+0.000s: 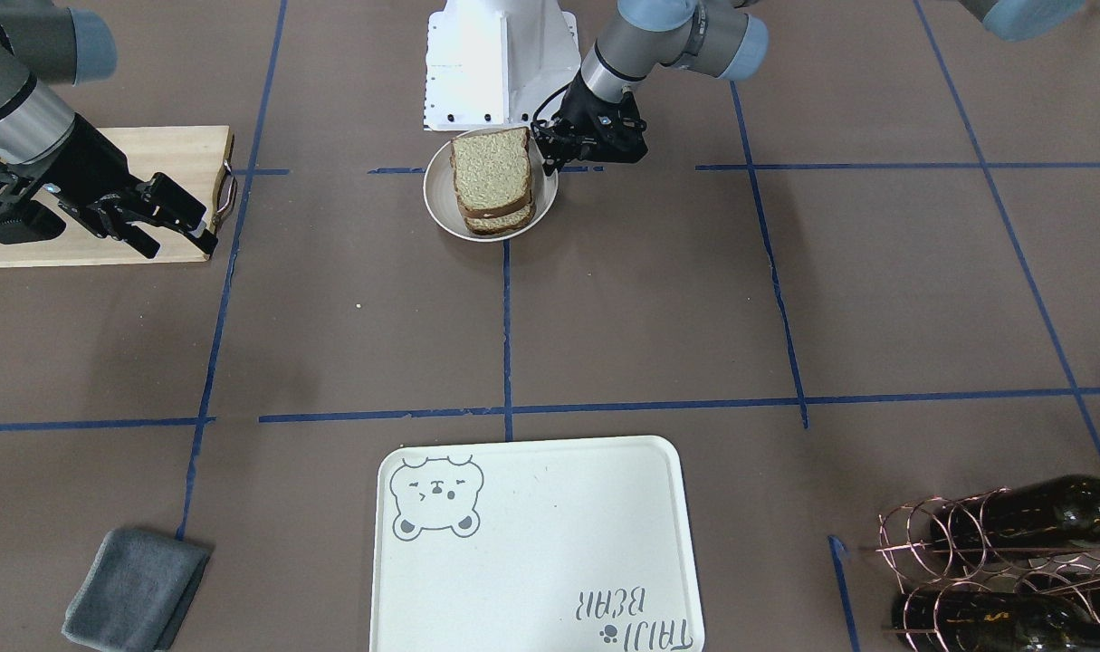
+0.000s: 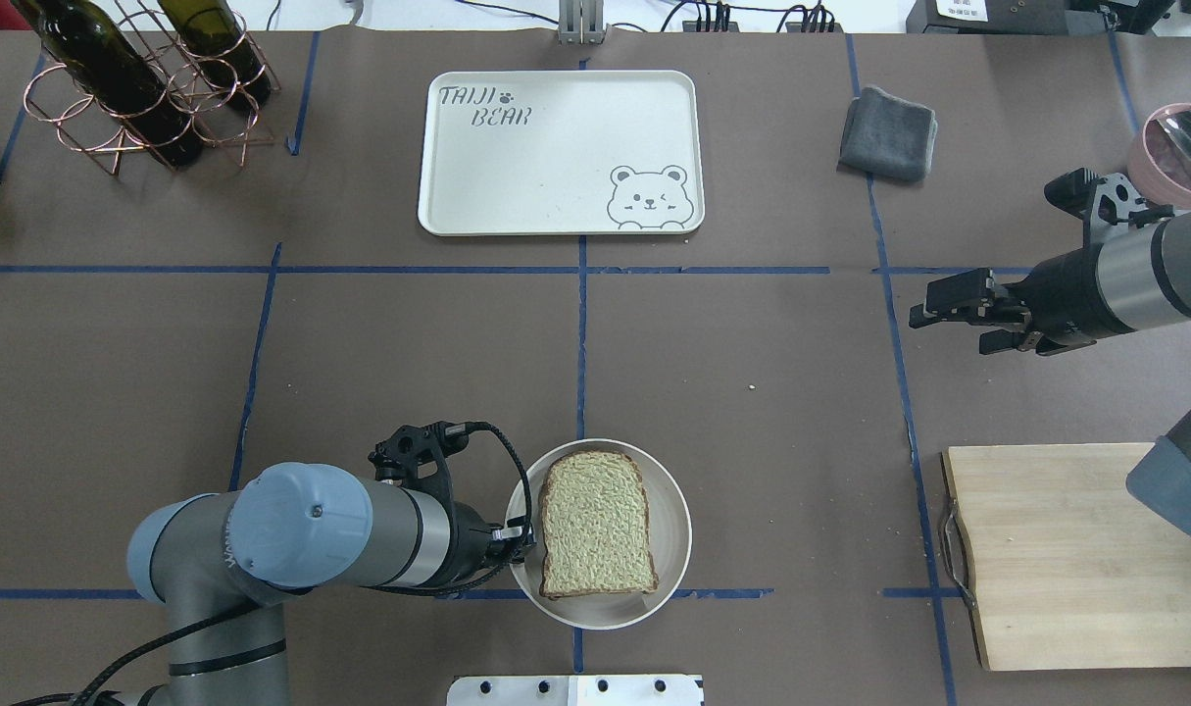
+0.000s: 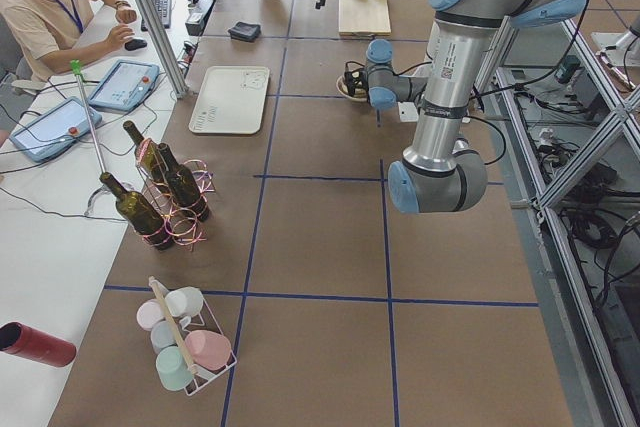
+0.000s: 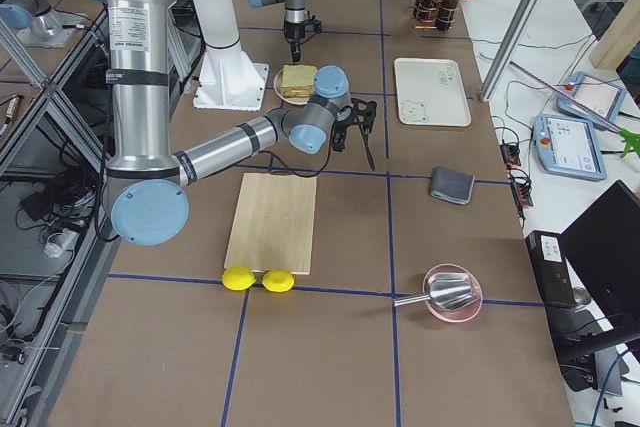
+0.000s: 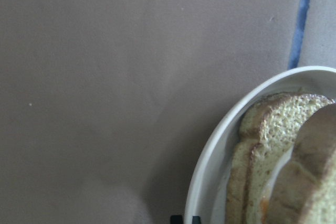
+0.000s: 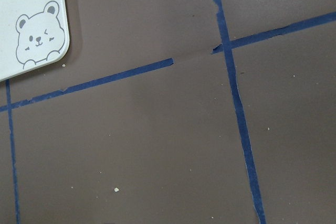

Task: Make sandwich and place on tray
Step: 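Lift and carry the plate with the sandwich onto the bear tray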

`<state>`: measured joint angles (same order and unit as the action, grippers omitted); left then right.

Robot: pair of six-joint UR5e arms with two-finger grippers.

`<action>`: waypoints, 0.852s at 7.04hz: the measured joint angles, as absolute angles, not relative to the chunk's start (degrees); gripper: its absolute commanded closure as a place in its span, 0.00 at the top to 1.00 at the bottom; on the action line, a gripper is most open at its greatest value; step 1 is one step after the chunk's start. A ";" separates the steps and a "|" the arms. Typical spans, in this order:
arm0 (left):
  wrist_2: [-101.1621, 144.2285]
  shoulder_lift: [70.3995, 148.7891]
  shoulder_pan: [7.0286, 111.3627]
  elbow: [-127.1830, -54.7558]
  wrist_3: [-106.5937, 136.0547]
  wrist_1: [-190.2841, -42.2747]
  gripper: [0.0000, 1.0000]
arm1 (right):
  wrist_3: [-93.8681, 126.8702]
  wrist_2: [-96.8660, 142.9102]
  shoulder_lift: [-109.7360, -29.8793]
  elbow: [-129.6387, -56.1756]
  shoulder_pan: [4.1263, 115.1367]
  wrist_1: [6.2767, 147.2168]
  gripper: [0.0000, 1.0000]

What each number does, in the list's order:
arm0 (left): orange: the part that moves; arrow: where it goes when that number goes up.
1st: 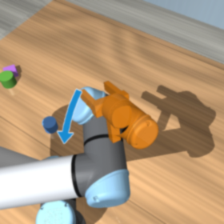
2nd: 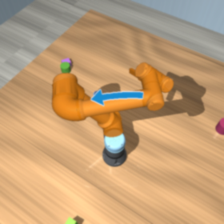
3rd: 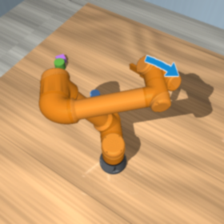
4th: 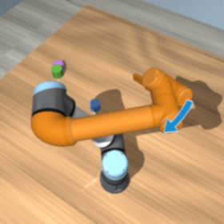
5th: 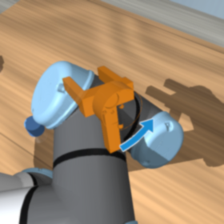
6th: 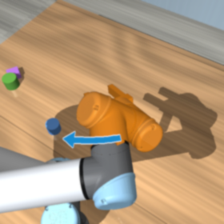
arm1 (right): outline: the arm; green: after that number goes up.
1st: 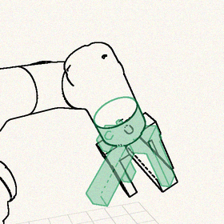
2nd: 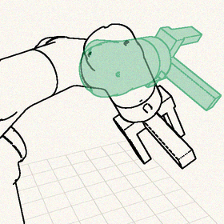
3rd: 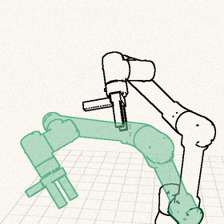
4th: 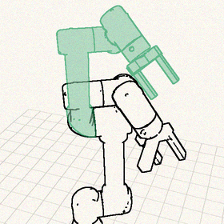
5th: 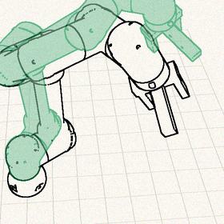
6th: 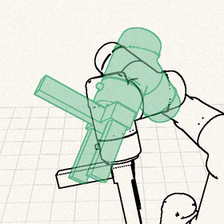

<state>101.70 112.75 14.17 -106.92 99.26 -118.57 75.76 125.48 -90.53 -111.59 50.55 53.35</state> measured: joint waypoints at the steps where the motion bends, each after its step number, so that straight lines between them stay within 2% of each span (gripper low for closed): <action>1: 101.77 112.82 14.79 -106.93 103.35 -120.80 0.00 | 75.75 125.50 -90.70 -111.69 50.62 53.33 1.00; 4: 102.01 114.25 21.89 -105.01 113.17 -123.48 0.00 | 75.71 125.51 -91.10 -112.10 50.76 53.21 1.00; 6: 102.03 117.28 27.88 -99.31 116.73 -123.33 0.00 | 75.74 125.51 -91.12 -112.17 50.85 53.18 1.00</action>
<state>102.03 117.28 27.88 -99.31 116.73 -123.33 75.74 125.51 -91.12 -112.17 50.85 53.18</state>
